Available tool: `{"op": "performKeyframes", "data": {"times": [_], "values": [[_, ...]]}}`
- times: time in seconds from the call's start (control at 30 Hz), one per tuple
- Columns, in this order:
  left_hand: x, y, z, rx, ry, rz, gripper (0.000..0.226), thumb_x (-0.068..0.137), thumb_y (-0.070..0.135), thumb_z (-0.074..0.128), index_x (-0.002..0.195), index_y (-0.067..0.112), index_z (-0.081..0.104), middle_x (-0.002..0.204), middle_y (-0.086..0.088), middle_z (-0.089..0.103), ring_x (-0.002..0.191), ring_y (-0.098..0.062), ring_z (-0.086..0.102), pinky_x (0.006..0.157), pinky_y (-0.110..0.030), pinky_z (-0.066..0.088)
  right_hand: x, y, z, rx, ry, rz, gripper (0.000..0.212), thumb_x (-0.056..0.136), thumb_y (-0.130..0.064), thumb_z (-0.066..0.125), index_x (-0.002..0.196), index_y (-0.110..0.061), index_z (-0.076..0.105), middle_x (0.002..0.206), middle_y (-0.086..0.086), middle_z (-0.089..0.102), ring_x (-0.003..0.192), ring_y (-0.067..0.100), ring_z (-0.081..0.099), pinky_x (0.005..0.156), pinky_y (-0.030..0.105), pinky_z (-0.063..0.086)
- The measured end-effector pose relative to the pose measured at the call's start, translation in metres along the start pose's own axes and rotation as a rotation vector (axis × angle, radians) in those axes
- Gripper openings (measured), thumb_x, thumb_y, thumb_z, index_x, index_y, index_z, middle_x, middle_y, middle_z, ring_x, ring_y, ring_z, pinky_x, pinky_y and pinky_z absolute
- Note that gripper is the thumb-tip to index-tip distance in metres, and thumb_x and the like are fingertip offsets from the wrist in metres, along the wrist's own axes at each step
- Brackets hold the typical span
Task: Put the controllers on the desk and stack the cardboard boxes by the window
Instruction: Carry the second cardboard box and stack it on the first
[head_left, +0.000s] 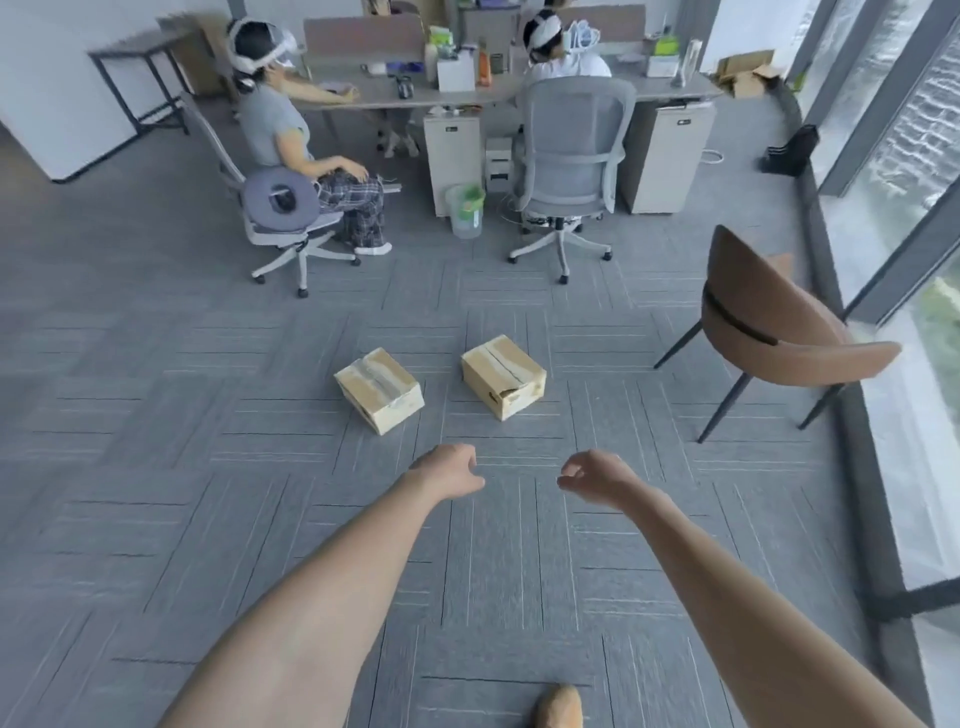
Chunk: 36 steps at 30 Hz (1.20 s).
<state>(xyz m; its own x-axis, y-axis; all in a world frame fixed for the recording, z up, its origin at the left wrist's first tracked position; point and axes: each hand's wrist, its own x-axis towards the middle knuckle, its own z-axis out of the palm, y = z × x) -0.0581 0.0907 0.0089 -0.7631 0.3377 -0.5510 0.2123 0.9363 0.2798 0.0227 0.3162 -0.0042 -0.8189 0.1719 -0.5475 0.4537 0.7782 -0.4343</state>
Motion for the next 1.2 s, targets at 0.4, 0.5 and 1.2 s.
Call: {"op": "performKeyframes", "data": {"times": [0.4, 0.5, 1.2], "values": [[0.134, -0.074, -0.099, -0.091, 0.025, -0.161, 0.046, 0.093, 0.038, 0.061, 0.134, 0.019, 0.053, 0.136, -0.005, 0.055, 0.118, -0.024, 0.056, 0.083, -0.030, 0.043, 0.185, -0.119, -0.051, -0.110, -0.143, -0.185, 0.028, 0.094, -0.032, 0.061, 0.115, -0.017, 0.071, 0.117, 0.006, 0.072, 0.107, 0.024, 0.066, 0.097, 0.041, 0.055], [0.175, -0.108, -0.130, -0.099, 0.033, -0.158, 0.046, 0.093, 0.038, 0.062, 0.134, 0.018, 0.055, 0.136, -0.005, 0.056, 0.120, -0.023, 0.056, 0.088, -0.031, 0.044, 0.233, -0.159, -0.055, -0.153, -0.159, -0.189, 0.031, 0.096, -0.030, 0.061, 0.120, -0.013, 0.070, 0.121, 0.008, 0.071, 0.112, 0.025, 0.065, 0.099, 0.038, 0.052], [0.499, -0.373, -0.376, -0.081, -0.093, -0.120, 0.034, 0.083, 0.038, 0.066, 0.113, 0.021, 0.065, 0.119, 0.002, 0.065, 0.101, -0.017, 0.061, 0.077, -0.029, 0.047, 0.580, -0.442, -0.060, -0.060, -0.190, -0.006, 0.028, 0.097, -0.034, 0.057, 0.114, -0.016, 0.071, 0.113, 0.006, 0.073, 0.106, 0.024, 0.067, 0.092, 0.039, 0.056]]}}
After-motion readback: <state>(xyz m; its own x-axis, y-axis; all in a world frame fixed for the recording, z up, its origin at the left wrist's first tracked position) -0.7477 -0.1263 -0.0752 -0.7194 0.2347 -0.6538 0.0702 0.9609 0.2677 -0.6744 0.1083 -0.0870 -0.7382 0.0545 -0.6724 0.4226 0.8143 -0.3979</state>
